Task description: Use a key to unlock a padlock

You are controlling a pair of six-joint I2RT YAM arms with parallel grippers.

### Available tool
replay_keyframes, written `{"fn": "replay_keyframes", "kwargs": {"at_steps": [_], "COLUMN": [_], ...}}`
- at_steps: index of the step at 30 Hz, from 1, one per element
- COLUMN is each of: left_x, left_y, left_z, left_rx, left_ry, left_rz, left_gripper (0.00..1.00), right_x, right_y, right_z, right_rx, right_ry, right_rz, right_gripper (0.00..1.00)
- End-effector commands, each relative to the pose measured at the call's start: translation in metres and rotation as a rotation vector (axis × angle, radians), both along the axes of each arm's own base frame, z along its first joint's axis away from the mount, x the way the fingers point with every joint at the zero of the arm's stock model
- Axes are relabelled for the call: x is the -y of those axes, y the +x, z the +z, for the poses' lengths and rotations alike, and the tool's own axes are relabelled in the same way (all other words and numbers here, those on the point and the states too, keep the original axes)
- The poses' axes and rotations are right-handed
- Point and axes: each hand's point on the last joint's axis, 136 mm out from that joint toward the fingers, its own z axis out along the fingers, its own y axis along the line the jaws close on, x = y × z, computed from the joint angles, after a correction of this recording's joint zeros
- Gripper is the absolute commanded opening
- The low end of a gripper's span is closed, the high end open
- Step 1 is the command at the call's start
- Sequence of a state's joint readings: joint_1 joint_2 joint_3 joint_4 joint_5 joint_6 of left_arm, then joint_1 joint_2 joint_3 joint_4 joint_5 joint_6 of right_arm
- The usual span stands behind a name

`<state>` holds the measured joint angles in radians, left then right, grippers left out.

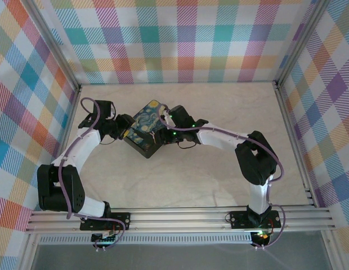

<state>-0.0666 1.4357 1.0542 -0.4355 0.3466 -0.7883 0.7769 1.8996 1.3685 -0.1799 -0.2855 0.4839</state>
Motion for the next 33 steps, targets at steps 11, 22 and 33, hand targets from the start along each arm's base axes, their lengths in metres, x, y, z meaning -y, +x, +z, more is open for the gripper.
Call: {"fn": "replay_keyframes", "kwargs": {"at_steps": [11,22,33], "left_x": [0.0,0.0,-0.001], "left_y": [0.001,0.001,-0.001], "left_z": [0.007,0.007,0.006], "left_rx": [0.035,0.037,0.034], "left_ry": [0.014,0.011,0.017], "left_rz": [-0.023,-0.019,-0.019], "left_gripper": [0.51,0.51,0.51], "right_x": [-0.012,-0.016,-0.019], "right_y": [-0.006,-0.006,-0.005], "right_z": [-0.014,-0.018,-0.014], "right_rx": [-0.06,-0.091,-0.085], "right_ry": [0.026,0.072,0.084], "right_rz": [-0.009,-0.04,-0.037], "right_gripper": [0.37,0.29,0.18]}}
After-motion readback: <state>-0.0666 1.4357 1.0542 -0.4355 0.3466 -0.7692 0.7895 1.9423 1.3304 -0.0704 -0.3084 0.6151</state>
